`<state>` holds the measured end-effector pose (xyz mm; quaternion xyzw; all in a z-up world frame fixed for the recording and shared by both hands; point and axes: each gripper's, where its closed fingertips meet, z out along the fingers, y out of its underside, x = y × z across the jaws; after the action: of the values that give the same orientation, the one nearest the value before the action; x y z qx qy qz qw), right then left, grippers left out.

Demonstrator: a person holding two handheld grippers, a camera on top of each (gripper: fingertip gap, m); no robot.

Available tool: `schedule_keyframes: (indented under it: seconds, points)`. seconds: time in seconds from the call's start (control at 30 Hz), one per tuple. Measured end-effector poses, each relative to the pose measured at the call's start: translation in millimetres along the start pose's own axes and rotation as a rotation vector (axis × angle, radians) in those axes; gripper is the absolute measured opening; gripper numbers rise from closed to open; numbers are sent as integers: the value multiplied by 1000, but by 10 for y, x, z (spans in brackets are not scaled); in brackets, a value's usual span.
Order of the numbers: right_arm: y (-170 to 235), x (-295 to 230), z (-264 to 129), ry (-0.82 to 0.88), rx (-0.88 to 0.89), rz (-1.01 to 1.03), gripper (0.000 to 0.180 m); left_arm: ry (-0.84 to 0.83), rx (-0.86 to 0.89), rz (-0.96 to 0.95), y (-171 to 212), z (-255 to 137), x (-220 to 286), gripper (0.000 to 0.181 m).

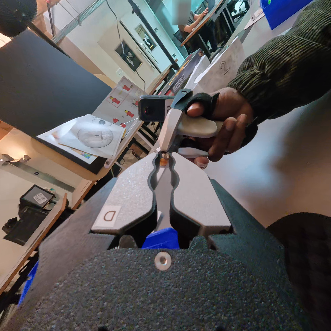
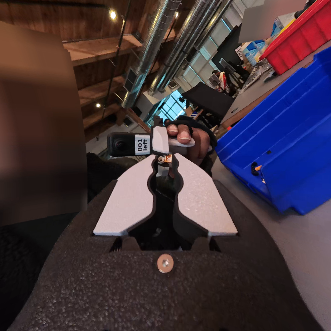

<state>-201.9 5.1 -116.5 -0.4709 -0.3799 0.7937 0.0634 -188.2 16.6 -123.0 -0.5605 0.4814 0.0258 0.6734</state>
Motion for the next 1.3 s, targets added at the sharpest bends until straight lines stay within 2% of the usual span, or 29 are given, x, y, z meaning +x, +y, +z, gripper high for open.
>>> schedule_keyframes:
  seconds: [0.2, 0.37, 0.5, 0.67, 0.77, 0.87, 0.97, 1.17, 1.3]
  points:
    - [-124, 127, 225, -30, -3, 39, 15, -68, -60, 25, 138, -164, -207, 7]
    - [-293, 397, 396, 45, 6, 17, 19, -126, -140, 7, 401, -318, -434, 8]
    - [-524, 661, 312, 193, 39, -85, 22, -104, -346, -59, 866, -454, -532, 8]
    - [-573, 640, 115, 299, 21, -193, 22, -71, -652, -170, 1503, -554, -490, 7]
    - [-606, 548, -105, 369, 19, -260, 24, -42, -727, -217, 1664, -571, -430, 22]
    - [-717, 445, -474, 480, 45, -344, 25, -20, -720, -239, 1664, -555, -392, 32]
    - [-867, 380, -1033, 656, 87, -433, 27, -21, -712, -246, 1650, -541, -396, 42]
    - [-1069, 327, -2650, 1176, 184, -545, 27, 26, -745, -299, 1719, -542, -312, 50]
    - [-939, 403, -3547, 1423, 174, -497, 27, 111, -770, -409, 1776, -511, -149, 73]
